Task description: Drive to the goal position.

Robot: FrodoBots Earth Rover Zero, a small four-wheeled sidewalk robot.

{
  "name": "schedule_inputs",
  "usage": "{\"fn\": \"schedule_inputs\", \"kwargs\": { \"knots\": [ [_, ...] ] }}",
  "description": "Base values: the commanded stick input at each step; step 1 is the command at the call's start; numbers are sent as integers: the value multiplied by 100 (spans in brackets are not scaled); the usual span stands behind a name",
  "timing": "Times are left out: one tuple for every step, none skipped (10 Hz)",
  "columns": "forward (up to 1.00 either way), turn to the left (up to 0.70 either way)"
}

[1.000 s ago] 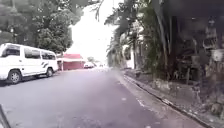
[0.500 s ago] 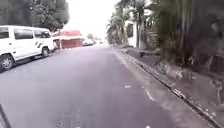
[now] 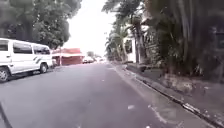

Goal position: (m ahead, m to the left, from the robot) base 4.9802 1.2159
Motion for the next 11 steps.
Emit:
{"fn": "schedule_inputs", "kwargs": {
  "knots": [
    [70,0],
    [70,0],
    [70,0],
    [70,0],
    [70,0],
    [70,0],
    [70,3],
    [70,2],
    [70,0],
    [70,0],
    [70,0]
  ]
}}
